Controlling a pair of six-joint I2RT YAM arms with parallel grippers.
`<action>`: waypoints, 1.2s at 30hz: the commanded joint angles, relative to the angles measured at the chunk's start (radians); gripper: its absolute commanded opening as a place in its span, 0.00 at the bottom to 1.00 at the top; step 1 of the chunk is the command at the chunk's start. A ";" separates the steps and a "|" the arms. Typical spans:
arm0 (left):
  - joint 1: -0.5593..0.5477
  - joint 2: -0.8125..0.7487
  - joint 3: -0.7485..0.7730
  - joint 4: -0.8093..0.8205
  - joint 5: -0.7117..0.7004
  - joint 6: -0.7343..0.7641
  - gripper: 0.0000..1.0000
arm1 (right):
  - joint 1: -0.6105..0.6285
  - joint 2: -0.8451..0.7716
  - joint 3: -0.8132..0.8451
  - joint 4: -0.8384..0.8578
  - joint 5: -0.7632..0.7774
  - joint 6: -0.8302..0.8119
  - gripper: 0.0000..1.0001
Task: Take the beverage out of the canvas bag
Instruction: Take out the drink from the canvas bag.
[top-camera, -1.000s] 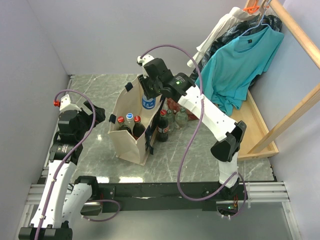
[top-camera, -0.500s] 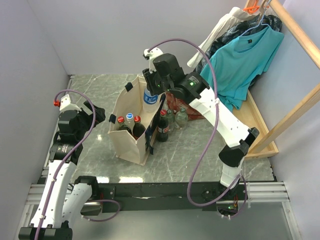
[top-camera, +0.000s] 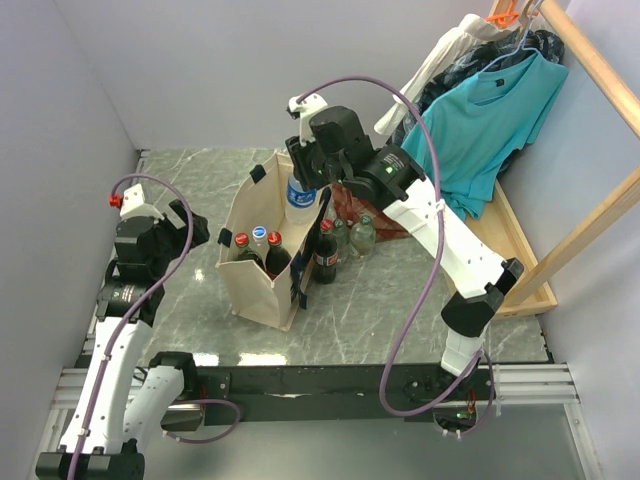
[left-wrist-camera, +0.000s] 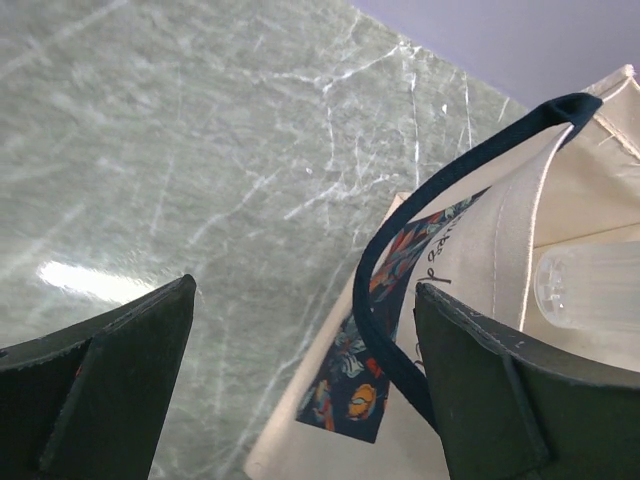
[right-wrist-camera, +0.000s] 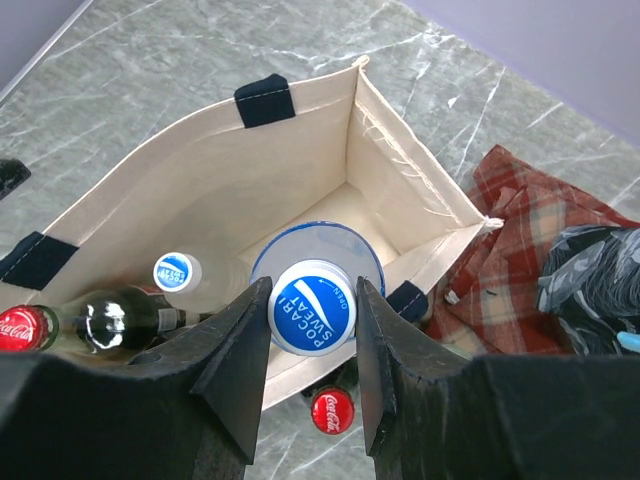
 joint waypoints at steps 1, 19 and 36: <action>0.006 -0.006 0.061 0.047 0.005 0.111 0.96 | 0.014 -0.108 0.071 0.148 0.014 -0.015 0.00; 0.078 -0.019 0.001 0.144 0.308 0.147 0.96 | 0.031 -0.167 0.045 0.138 0.025 -0.015 0.00; 0.103 -0.046 -0.004 0.161 0.335 0.179 0.96 | 0.051 -0.230 0.060 0.112 0.102 -0.032 0.00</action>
